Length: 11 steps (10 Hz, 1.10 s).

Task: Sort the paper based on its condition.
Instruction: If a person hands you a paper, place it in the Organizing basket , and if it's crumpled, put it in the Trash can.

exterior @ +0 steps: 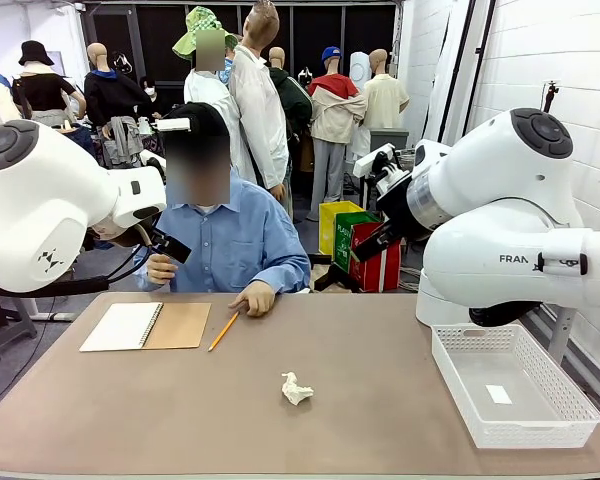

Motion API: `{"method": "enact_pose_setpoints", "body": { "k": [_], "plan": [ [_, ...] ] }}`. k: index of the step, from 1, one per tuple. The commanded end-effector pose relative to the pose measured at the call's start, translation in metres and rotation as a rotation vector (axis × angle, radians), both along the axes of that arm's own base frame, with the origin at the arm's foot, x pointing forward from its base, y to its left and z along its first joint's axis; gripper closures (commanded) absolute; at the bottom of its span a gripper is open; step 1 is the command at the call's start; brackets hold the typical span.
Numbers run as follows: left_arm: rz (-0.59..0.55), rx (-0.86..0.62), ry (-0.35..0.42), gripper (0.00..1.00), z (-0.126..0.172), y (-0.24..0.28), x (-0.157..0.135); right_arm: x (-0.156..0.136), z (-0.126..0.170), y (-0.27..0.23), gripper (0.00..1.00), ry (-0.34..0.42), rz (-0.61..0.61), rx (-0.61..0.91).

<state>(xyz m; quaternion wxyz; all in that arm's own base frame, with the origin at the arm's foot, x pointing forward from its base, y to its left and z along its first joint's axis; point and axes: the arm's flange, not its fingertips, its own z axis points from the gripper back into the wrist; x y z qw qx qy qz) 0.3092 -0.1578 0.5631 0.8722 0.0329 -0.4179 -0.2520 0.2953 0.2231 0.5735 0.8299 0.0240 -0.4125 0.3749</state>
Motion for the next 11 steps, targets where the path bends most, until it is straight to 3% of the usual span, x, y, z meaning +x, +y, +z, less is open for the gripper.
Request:
{"method": "enact_pose_setpoints", "body": {
  "k": [1, 8, 11],
  "plan": [
    [-0.006, 0.01, -0.009, 0.0, 0.0, 0.001, 0.001, -0.012, -0.004, 0.018, 0.0, 0.059, 0.096, -0.059],
    [-0.006, 0.01, -0.009, 0.0, 0.0, 0.001, 0.001, -0.035, -0.099, 0.068, 0.0, 0.219, 0.241, -0.17],
    [-0.006, 0.01, -0.009, 0.0, 0.0, 0.001, 0.001, -0.033, -0.107, 0.063, 0.0, 0.294, 0.242, -0.167]
  ]
}}
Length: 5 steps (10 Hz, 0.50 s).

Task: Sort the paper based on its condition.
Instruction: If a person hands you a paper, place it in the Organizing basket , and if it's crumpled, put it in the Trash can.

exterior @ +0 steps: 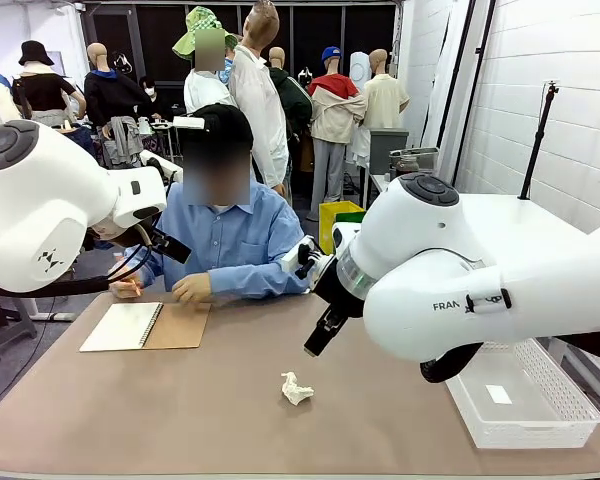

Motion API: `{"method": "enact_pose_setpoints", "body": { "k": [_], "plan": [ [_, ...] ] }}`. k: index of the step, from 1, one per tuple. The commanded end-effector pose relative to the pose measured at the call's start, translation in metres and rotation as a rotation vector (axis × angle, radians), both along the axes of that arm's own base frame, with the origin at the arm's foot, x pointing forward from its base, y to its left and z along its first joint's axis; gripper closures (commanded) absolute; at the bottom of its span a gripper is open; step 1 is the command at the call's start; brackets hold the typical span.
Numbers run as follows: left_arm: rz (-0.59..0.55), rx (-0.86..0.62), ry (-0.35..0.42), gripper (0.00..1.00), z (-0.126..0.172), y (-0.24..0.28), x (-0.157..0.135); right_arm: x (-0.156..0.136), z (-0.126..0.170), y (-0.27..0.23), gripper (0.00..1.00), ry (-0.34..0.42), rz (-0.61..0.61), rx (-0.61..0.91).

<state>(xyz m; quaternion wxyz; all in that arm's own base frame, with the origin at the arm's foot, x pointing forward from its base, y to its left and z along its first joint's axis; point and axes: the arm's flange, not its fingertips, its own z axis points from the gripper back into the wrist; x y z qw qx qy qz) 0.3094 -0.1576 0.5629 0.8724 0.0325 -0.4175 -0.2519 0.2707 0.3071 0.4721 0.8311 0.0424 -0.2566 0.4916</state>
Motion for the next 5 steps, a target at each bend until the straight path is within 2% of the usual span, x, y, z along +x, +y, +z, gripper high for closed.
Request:
{"method": "enact_pose_setpoints", "body": {
  "k": [1, 5],
  "plan": [
    [-0.006, 0.011, -0.01, 0.0, 0.0004, 0.0004, 0.0009, -0.0013, 0.0018, 0.0012, 0.0, -0.019, 0.001, -0.005],
    [-0.006, 0.011, -0.01, 0.0, 0.0004, 0.0004, 0.0009, -0.0013, 0.0018, 0.0012, 0.0, -0.019, 0.001, -0.005]
  ]
}}
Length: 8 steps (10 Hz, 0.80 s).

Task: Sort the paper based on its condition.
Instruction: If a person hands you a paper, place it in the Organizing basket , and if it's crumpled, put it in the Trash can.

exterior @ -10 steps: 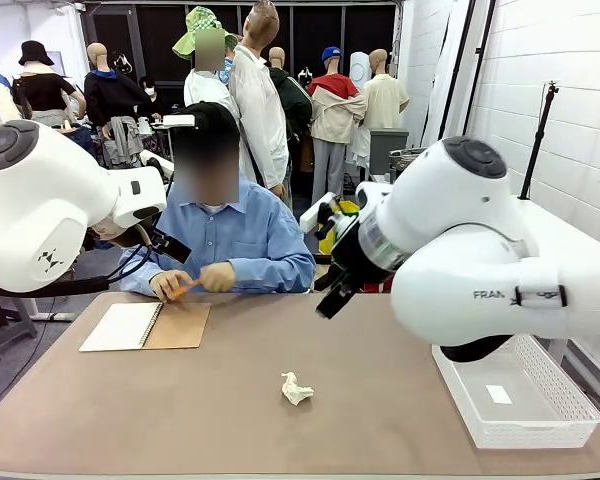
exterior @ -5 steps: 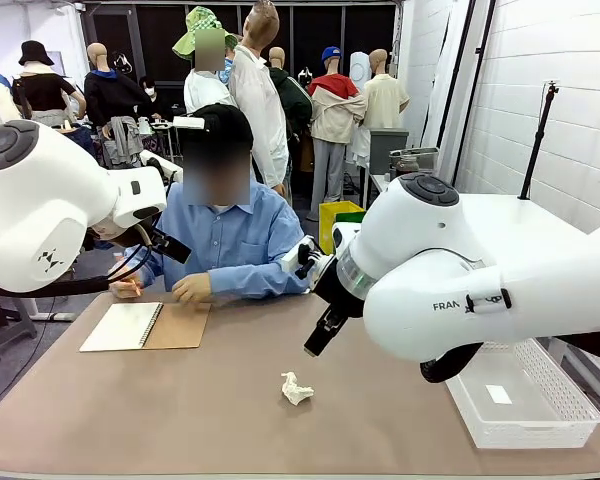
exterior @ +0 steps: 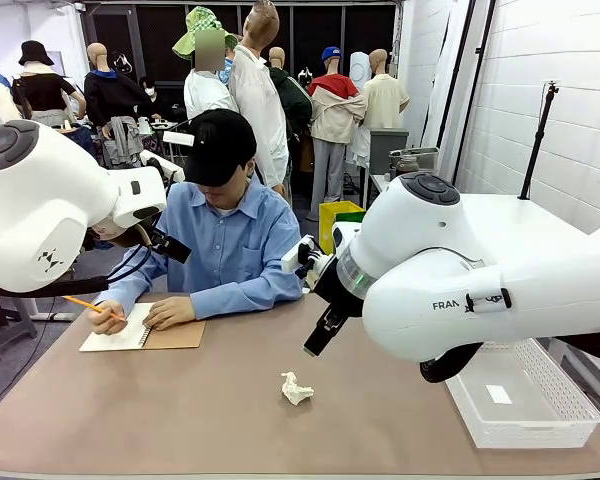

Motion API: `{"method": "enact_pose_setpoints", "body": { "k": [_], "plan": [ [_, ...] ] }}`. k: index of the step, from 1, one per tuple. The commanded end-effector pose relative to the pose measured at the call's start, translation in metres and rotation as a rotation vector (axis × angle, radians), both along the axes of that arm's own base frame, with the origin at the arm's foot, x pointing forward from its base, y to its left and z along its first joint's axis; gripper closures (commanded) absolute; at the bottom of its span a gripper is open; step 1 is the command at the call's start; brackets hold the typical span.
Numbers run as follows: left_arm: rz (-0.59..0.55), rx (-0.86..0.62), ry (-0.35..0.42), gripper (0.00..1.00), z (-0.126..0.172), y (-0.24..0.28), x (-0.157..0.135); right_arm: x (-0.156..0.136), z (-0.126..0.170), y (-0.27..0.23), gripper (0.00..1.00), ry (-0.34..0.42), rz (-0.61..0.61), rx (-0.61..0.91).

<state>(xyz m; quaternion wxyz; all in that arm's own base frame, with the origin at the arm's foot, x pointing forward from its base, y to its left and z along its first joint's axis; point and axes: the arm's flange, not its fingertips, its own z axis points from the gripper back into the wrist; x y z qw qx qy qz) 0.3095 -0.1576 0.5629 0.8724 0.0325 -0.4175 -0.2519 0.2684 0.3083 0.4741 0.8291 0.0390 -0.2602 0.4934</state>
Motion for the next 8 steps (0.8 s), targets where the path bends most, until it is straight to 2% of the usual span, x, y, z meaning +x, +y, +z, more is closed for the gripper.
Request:
{"method": "enact_pose_setpoints", "body": {
  "k": [1, 4, 7, 8],
  "plan": [
    [-0.006, 0.011, -0.01, 0.0, 0.0, 0.0, 0.001, 0.0, 0.0, 0.0, 0.0, 0.0, 0.0, 0.0],
    [-0.006, 0.011, -0.01, 0.0, 0.0, 0.0, 0.001, -0.002, -0.048, 0.022, 0.0, 0.06, 0.016, -0.04],
    [-0.006, 0.011, -0.01, 0.0, 0.0, 0.0, 0.001, -0.01, -0.086, 0.037, 0.0, 0.02, 0.004, -0.115],
    [-0.006, 0.011, -0.01, 0.0, 0.0, 0.0, 0.001, -0.012, -0.098, 0.043, 0.0, 0.037, 0.016, -0.131]
  ]
}}
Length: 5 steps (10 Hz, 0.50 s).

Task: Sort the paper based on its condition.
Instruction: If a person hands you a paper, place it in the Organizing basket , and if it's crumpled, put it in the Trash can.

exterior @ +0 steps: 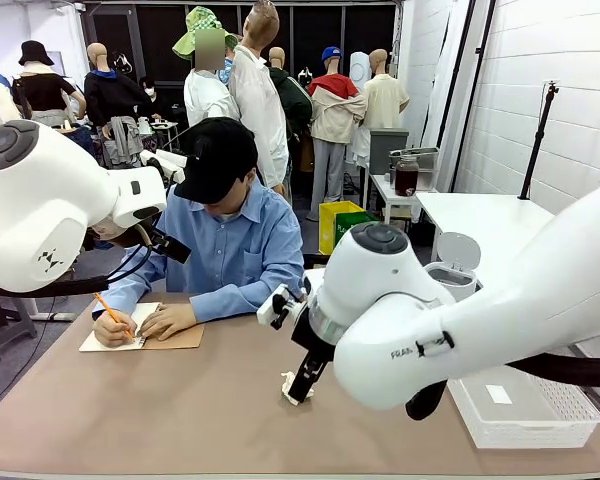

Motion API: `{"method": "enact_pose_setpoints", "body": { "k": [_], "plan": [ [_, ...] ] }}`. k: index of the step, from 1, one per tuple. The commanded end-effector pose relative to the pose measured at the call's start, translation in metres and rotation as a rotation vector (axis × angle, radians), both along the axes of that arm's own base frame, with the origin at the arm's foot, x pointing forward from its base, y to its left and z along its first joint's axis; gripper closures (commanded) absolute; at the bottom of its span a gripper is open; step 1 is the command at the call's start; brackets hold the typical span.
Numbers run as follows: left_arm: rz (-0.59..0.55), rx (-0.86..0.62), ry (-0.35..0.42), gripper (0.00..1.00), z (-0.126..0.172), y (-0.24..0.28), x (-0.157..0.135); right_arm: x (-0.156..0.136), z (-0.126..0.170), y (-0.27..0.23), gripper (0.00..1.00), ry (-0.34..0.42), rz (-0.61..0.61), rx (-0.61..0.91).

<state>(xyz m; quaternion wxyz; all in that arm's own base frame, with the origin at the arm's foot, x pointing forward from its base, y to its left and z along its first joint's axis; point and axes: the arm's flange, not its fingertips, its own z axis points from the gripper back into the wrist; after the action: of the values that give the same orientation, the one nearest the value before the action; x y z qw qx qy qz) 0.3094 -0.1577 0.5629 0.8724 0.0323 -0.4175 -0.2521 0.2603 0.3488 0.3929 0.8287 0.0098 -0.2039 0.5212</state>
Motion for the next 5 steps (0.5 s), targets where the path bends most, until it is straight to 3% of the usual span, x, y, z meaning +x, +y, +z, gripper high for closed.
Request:
{"method": "enact_pose_setpoints", "body": {
  "k": [1, 5],
  "plan": [
    [-0.005, 0.011, -0.01, 0.0, 0.0, 0.001, 0.001, -0.004, -0.027, 0.007, 0.0, -0.003, -0.008, -0.015],
    [-0.005, 0.011, -0.01, 0.0, 0.0, 0.001, 0.001, 0.012, -0.052, 0.011, 0.0, 0.032, 0.009, -0.032]
  ]
}}
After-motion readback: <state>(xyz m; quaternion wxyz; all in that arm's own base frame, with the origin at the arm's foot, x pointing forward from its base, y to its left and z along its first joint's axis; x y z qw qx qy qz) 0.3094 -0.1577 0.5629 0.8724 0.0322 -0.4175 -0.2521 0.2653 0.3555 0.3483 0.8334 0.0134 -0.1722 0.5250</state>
